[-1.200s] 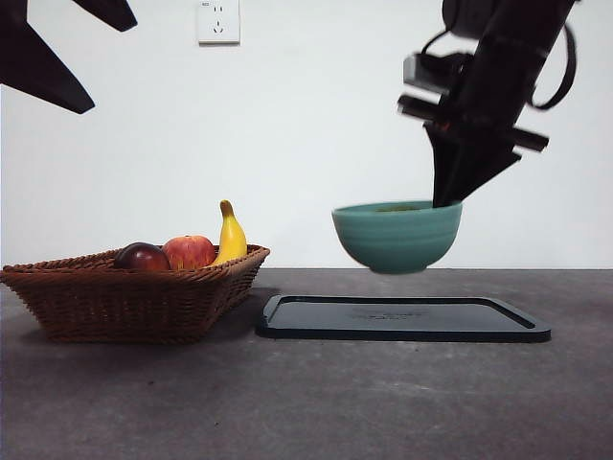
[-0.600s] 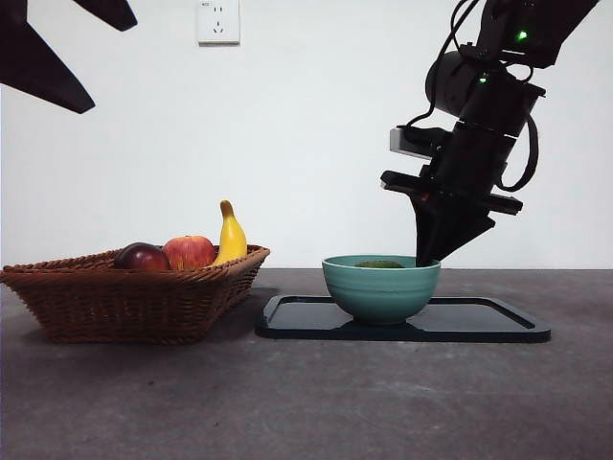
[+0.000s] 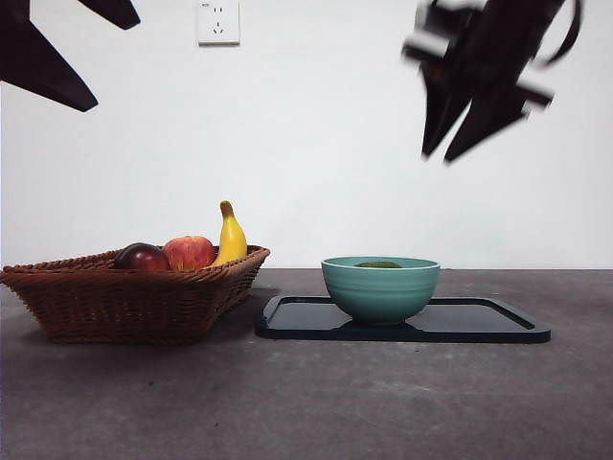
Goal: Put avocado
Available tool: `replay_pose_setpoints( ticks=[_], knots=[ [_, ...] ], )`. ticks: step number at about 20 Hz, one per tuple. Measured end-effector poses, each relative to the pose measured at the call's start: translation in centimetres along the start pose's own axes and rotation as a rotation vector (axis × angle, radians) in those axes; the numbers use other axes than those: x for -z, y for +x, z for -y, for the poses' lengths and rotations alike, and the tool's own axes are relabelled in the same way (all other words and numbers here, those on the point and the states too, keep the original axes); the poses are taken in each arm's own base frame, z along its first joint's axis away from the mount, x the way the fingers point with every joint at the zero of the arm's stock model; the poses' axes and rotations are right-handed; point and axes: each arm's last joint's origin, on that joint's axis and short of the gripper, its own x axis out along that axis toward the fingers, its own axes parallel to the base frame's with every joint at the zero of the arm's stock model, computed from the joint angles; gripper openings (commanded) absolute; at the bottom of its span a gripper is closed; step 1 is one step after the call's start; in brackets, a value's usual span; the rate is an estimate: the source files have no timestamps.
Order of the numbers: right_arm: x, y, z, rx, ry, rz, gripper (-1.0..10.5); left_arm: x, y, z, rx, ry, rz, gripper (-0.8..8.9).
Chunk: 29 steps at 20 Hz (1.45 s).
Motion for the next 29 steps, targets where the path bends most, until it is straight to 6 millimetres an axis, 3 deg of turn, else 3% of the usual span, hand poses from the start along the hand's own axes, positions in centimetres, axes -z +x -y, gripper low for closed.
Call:
replay_pose_setpoints(
  ticks=[3, 6, 11, 14, 17, 25, 26, 27, 29],
  knots=[
    [1.6, -5.3, -2.2, -0.029, -0.041, 0.044, 1.5, 0.0, 0.0, 0.0, 0.0, 0.007, 0.001, 3.42],
    [5.2, -9.4, -3.5, -0.06, -0.081, 0.103, 1.5, 0.0, 0.0, 0.0, 0.0, 0.009, 0.001, 3.42],
    [12.4, -12.2, -4.5, -0.126, -0.107, 0.111, 1.5, -0.1, 0.0, 0.0, 0.0, 0.012, 0.009, 3.42],
    [15.9, -12.8, -4.8, -0.175, -0.105, 0.112, 1.5, -0.2, 0.0, 0.0, 0.001, 0.017, 0.019, 3.42],
    [18.0, -12.2, -4.7, -0.2, -0.103, 0.075, 1.5, -0.2, 0.0, 0.0, 0.001, 0.017, 0.019, 3.42],
    [18.3, -11.8, -5.0, -0.237, -0.105, 0.06, 1.5, -0.2, 0.0, 0.0, 0.001, 0.017, 0.019, 3.41],
    [18.3, -11.8, -5.0, -0.237, -0.105, 0.06, 1.5, -0.2, 0.0, 0.0, 0.001, 0.017, 0.019, 3.22],
    [18.3, -11.8, -5.0, -0.243, -0.106, 0.058, 1.4, -0.2, 0.0, 0.0, 0.001, 0.017, 0.019, 2.34],
    [18.4, -11.8, -5.0, -0.26, -0.106, 0.054, 0.0, -0.2, 0.0, 0.0, 0.001, 0.021, 0.019, -0.03]
  ],
)
